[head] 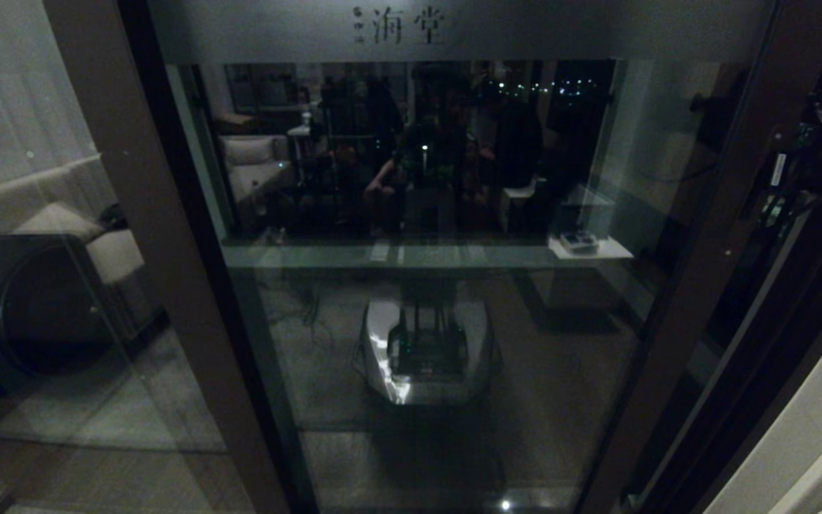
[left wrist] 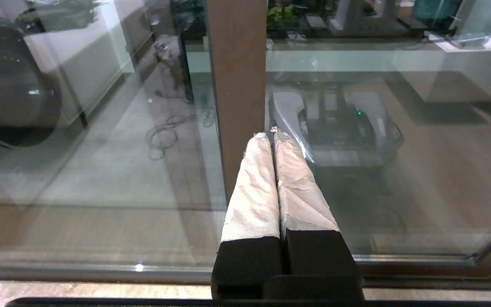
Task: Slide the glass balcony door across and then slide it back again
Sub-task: Open the slid door
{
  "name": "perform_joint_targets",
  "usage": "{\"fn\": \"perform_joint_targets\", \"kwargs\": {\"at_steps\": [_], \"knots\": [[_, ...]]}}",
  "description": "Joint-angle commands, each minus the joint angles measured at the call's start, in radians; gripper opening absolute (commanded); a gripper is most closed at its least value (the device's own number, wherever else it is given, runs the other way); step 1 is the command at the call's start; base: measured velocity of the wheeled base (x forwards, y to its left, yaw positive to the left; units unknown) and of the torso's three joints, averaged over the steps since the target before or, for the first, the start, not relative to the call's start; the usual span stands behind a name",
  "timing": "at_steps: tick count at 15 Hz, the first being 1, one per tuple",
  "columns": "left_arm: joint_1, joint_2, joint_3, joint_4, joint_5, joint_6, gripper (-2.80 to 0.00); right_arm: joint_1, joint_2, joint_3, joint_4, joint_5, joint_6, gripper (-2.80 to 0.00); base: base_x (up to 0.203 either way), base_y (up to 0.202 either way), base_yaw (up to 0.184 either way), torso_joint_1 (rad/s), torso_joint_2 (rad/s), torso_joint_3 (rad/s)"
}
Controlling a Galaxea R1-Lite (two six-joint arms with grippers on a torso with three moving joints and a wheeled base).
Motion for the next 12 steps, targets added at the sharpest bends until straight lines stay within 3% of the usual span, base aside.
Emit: {"fn": "perform_joint_targets", "kwargs": {"at_steps": [1, 12], "knots": [[0.0, 0.0, 0.0, 0.0, 0.0, 0.0, -2.8, 0.035, 0.014, -0.003, -0.003, 0.004, 0.007, -2.8, 0.0, 0.0, 0.0, 0.0, 0.0, 0.0], [0.0, 0.0, 0.0, 0.0, 0.0, 0.0, -2.8, 0.121, 0.008, 0.006, -0.003, 0.001, 0.038, -2.8, 0.0, 0.0, 0.0, 0.0, 0.0, 0.0]]}}
